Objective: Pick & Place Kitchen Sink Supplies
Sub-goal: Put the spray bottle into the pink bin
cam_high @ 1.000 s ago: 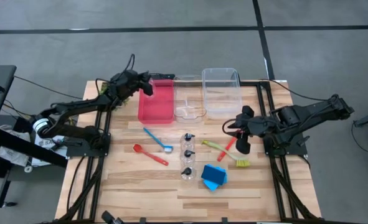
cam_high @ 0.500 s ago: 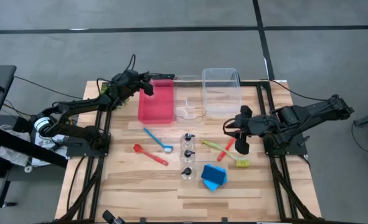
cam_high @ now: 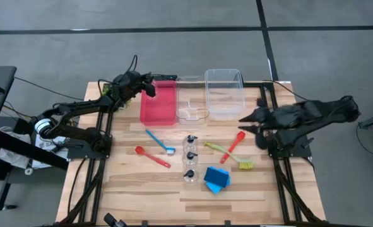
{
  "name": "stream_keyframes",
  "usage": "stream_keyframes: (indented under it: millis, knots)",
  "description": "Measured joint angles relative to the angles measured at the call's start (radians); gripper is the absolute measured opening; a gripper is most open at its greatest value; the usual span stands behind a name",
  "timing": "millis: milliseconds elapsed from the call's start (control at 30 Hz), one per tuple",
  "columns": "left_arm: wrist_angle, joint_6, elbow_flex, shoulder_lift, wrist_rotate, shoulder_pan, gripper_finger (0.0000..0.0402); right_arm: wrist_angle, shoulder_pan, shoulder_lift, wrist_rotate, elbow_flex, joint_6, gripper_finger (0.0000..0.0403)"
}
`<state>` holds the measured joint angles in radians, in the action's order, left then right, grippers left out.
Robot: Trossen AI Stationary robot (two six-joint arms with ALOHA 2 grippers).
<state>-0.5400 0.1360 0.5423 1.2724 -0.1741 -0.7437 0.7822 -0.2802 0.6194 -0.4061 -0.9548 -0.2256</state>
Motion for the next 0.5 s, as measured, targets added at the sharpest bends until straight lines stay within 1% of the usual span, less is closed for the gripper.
stream_keyframes:
  millis: [133,300,500]
  knots:
    - [0.000,0.000,0.000,0.000,0.000,0.000,0.0151,-0.061,-0.013,-0.110,-0.003,0.086,-0.004,0.0119]
    - [0.000,0.000,0.000,0.000,0.000,0.000,0.0152,-0.192,-0.041,-0.275,0.001,0.258,-0.044,0.0119]
    - [0.000,0.000,0.000,0.000,0.000,0.000,0.0150,-0.449,-0.077,-0.453,0.015,0.466,-0.023,0.0119]
